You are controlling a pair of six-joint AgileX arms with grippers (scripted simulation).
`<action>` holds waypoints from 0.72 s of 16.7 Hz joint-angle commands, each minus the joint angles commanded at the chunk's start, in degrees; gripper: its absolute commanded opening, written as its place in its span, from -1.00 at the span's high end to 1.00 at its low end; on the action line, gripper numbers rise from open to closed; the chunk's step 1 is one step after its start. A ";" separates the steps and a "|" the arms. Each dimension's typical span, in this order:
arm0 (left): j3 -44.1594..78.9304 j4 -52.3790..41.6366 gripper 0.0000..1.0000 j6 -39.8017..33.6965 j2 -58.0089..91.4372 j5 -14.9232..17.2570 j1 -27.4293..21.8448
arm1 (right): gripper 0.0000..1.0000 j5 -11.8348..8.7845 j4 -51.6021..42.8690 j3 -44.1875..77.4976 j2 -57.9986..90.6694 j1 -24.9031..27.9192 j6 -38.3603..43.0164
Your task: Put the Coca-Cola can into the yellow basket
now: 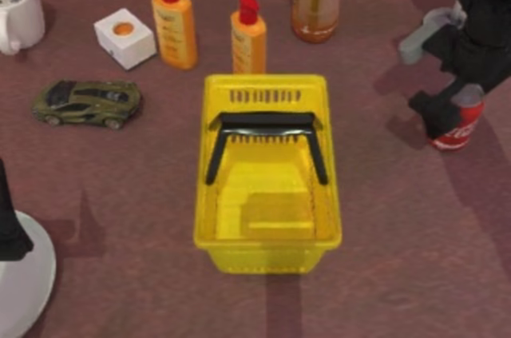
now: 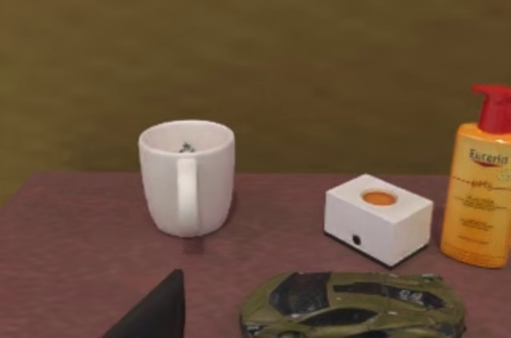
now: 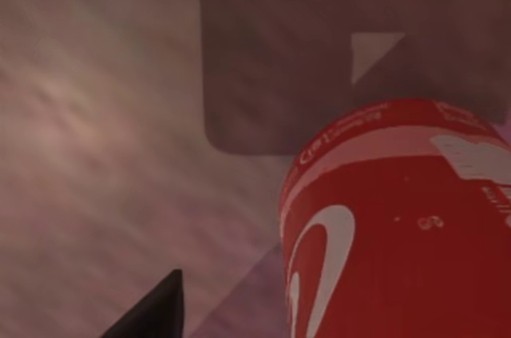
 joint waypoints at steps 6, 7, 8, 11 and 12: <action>0.00 0.00 -1.00 0.00 0.00 0.00 0.00 | -0.40 0.00 0.00 0.00 0.00 0.00 0.00; 0.00 0.00 -1.00 0.00 0.00 0.00 0.00 | -0.25 0.00 0.00 0.00 0.00 0.00 0.00; 0.00 0.00 -1.00 0.00 0.00 0.00 0.00 | -0.10 0.00 0.00 0.00 0.00 0.00 0.00; 0.00 0.00 -1.00 0.00 0.00 0.00 0.00 | 0.36 0.00 0.00 0.00 0.00 0.00 0.00; 0.00 0.00 -1.00 0.00 0.00 0.00 0.00 | 0.51 0.00 0.00 0.00 0.00 0.00 0.00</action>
